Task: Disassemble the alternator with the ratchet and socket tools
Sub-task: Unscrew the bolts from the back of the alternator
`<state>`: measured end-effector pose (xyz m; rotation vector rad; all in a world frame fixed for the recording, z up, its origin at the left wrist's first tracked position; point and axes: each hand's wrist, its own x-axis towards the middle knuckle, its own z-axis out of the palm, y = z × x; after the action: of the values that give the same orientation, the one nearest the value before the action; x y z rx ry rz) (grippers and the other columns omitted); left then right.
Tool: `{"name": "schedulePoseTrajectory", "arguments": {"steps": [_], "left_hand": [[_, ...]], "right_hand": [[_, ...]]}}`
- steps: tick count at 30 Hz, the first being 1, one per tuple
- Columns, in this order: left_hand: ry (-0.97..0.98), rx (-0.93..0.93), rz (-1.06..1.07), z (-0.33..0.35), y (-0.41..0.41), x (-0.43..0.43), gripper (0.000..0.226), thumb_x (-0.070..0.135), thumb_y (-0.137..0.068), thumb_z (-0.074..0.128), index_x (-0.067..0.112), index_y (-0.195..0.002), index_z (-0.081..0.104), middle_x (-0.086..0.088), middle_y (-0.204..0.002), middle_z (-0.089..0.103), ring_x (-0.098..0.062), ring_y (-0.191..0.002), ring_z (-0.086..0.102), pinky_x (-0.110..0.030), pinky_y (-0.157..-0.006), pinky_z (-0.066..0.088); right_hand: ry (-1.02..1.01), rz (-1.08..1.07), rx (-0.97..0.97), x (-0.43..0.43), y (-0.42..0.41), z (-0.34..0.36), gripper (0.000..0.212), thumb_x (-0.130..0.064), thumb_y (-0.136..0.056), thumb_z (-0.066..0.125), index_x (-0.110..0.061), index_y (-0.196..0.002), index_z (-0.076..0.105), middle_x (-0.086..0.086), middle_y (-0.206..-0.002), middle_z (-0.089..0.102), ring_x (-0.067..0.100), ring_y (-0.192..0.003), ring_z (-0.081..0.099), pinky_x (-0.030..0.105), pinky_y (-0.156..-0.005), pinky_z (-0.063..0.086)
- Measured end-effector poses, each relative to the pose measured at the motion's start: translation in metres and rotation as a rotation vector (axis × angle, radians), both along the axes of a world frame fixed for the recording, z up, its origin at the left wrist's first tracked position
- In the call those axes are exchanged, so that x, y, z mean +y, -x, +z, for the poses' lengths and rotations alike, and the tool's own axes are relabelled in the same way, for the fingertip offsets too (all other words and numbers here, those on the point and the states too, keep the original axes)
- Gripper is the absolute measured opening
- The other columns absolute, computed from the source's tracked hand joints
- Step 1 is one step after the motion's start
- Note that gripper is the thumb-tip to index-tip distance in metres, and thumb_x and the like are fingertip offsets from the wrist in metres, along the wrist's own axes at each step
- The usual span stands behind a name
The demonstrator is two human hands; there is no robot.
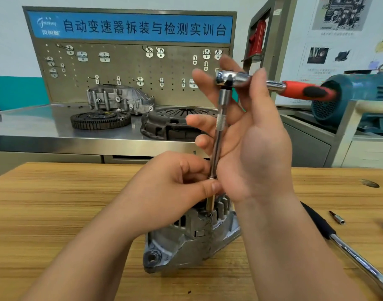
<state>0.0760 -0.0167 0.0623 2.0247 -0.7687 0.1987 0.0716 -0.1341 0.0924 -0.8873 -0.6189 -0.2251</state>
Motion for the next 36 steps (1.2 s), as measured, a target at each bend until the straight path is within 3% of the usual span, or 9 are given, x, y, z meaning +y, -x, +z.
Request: {"name": "schedulePoseTrajectory", "arguments": {"steps": [6,9,13,16,19,24,30,33,36], "left_hand": [[0.051,-0.004,0.063,0.0001,0.0015,-0.0048,0.019,0.021,-0.081,0.073,0.006,-0.070,0.067,-0.017,-0.067,0.067,-0.037,-0.063,0.061,-0.046,-0.062,0.050],[0.037,-0.049,0.094,-0.0007,0.0026,-0.0067,0.017,0.023,-0.078,0.070,0.009,-0.069,0.068,-0.016,-0.069,0.068,-0.036,-0.069,0.064,-0.044,-0.061,0.050],[-0.020,-0.070,0.034,0.0004,-0.0003,-0.0022,0.026,0.023,-0.080,0.067,0.001,-0.068,0.062,-0.018,-0.061,0.060,-0.030,-0.055,0.049,-0.035,-0.050,0.039],[-0.013,-0.022,-0.045,0.0011,-0.0007,0.0004,0.032,0.021,-0.089,0.063,-0.002,-0.067,0.057,-0.014,-0.056,0.049,-0.015,-0.052,0.041,-0.024,-0.051,0.033],[0.038,-0.003,-0.027,0.0006,-0.0009,-0.0004,0.024,0.015,-0.088,0.066,0.006,-0.066,0.061,-0.017,-0.060,0.057,-0.024,-0.054,0.045,-0.028,-0.053,0.037],[0.087,-0.001,0.053,0.0001,0.0039,-0.0084,0.014,0.019,-0.078,0.069,0.007,-0.070,0.068,-0.018,-0.069,0.068,-0.039,-0.064,0.059,-0.046,-0.060,0.049],[0.016,0.025,-0.028,0.0020,0.0026,-0.0019,0.018,0.018,-0.085,0.064,0.011,-0.069,0.063,-0.014,-0.059,0.058,-0.016,-0.054,0.043,-0.027,-0.053,0.033],[0.029,0.040,-0.040,0.0019,0.0021,-0.0035,0.014,0.015,-0.085,0.064,0.015,-0.071,0.066,-0.020,-0.065,0.061,-0.020,-0.058,0.049,-0.029,-0.058,0.038],[0.099,0.031,0.030,-0.0004,0.0021,-0.0064,0.009,0.017,-0.079,0.069,0.021,-0.071,0.070,-0.015,-0.067,0.068,-0.034,-0.062,0.060,-0.041,-0.063,0.050]], "right_hand": [[0.022,-0.079,-0.108,0.0023,0.0036,0.0011,0.019,-0.030,-0.090,0.054,-0.028,-0.104,0.067,0.000,-0.104,0.069,0.013,-0.064,0.065,0.020,-0.047,0.043],[0.015,-0.104,-0.155,0.0039,0.0054,0.0015,0.018,-0.022,-0.089,0.055,-0.030,-0.099,0.068,-0.005,-0.107,0.069,0.014,-0.066,0.065,0.018,-0.046,0.042],[0.005,-0.071,-0.097,0.0044,0.0041,-0.0007,0.025,-0.039,-0.094,0.045,-0.027,-0.107,0.063,0.002,-0.112,0.070,0.014,-0.058,0.065,0.021,-0.046,0.041],[-0.004,-0.019,-0.011,0.0009,0.0012,0.0001,0.037,-0.047,-0.093,0.037,-0.024,-0.110,0.060,0.001,-0.098,0.074,0.012,-0.053,0.063,0.020,-0.043,0.042],[-0.007,-0.041,-0.028,0.0010,0.0024,0.0005,0.032,-0.045,-0.090,0.046,-0.025,-0.109,0.063,0.001,-0.100,0.072,0.012,-0.058,0.065,0.018,-0.043,0.041],[0.029,-0.134,-0.174,0.0043,0.0067,0.0012,0.019,-0.024,-0.090,0.052,-0.029,-0.101,0.067,-0.007,-0.112,0.068,0.013,-0.071,0.066,0.017,-0.047,0.042],[0.011,-0.023,-0.052,-0.0014,0.0021,0.0009,0.033,-0.042,-0.099,0.035,-0.025,-0.110,0.061,-0.003,-0.106,0.072,0.013,-0.059,0.065,0.019,-0.045,0.043],[0.015,-0.014,0.000,-0.0027,-0.0001,0.0011,0.038,-0.046,-0.098,0.035,-0.021,-0.110,0.061,0.000,-0.096,0.074,0.013,-0.057,0.065,0.018,-0.042,0.042],[0.010,-0.105,-0.081,0.0001,0.0017,0.0004,0.021,-0.036,-0.092,0.049,-0.028,-0.099,0.068,-0.005,-0.098,0.070,0.013,-0.069,0.066,0.018,-0.046,0.043]]}}
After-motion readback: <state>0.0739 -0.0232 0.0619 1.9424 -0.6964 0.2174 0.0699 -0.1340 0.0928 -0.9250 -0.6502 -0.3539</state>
